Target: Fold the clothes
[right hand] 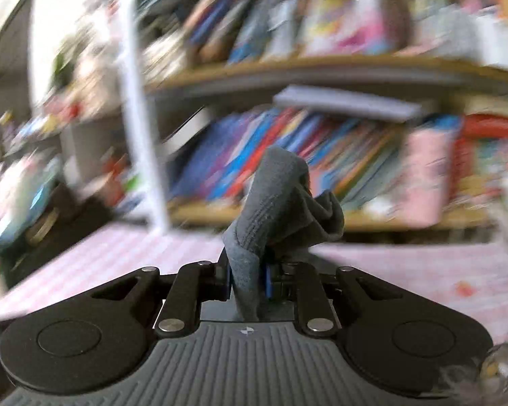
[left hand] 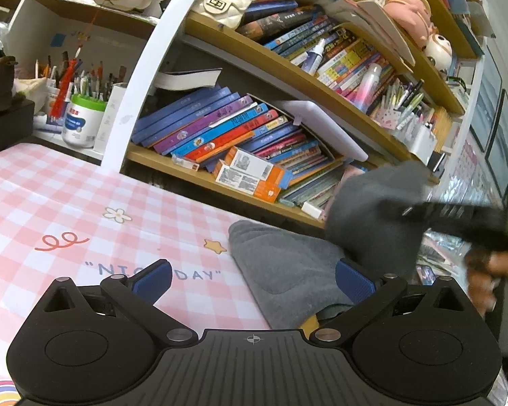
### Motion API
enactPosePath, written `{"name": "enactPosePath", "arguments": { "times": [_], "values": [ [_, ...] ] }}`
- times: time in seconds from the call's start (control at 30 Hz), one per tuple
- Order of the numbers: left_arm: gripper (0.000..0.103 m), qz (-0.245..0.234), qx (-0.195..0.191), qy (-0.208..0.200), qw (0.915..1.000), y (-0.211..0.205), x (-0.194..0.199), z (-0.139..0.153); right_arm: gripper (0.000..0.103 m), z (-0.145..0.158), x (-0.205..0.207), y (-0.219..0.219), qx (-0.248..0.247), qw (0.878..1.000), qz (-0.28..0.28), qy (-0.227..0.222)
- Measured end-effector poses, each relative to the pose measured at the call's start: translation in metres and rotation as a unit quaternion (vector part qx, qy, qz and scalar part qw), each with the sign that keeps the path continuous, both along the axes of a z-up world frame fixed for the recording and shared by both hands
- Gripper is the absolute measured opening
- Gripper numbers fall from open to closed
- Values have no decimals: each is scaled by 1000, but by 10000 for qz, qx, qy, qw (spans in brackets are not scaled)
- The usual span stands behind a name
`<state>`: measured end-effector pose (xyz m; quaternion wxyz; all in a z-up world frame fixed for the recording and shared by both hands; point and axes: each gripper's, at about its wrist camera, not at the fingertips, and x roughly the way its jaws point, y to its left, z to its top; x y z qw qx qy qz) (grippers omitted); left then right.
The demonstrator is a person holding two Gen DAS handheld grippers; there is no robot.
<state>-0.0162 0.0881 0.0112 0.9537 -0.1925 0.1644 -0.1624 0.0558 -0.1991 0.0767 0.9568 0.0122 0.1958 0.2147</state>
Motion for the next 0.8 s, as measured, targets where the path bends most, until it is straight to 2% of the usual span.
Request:
{"name": "enactPosePath", "arguments": {
  "times": [0.07, 0.13, 0.2, 0.3, 0.37, 0.5, 0.63, 0.7, 0.8],
  "values": [
    [103, -15, -50, -21, 10000, 1, 0, 0, 19, -17, -1, 22, -288, 9987, 376, 181],
    [103, 3, -77, -34, 10000, 2, -1, 1, 29, -33, -2, 39, -631, 9951, 690, 317],
    [103, 43, -95, -38, 9999, 3, -1, 1, 54, -43, -3, 49, -826, 9906, 983, 467],
    [103, 112, -160, -53, 9998, 6, -1, 1, 66, -43, -8, 51, -682, 9892, 1201, 495],
    [103, 129, -189, -60, 9997, 8, -1, 0, 70, -36, -10, 41, -307, 9908, 1235, 467],
    [103, 136, -226, -51, 9996, 9, 1, -2, 74, -21, -9, 7, 541, 9909, 1095, 566],
    [103, 120, -244, -54, 9996, 10, 2, -3, 74, -23, 3, -16, 767, 9941, 465, 610],
    [103, 105, -269, -45, 9996, 10, 3, -3, 68, -31, 11, -16, 575, 9960, 105, 675],
    [103, 129, -272, 3, 9995, 11, 6, -6, 63, -45, 18, -8, 245, 9973, 44, 687]
  ]
}}
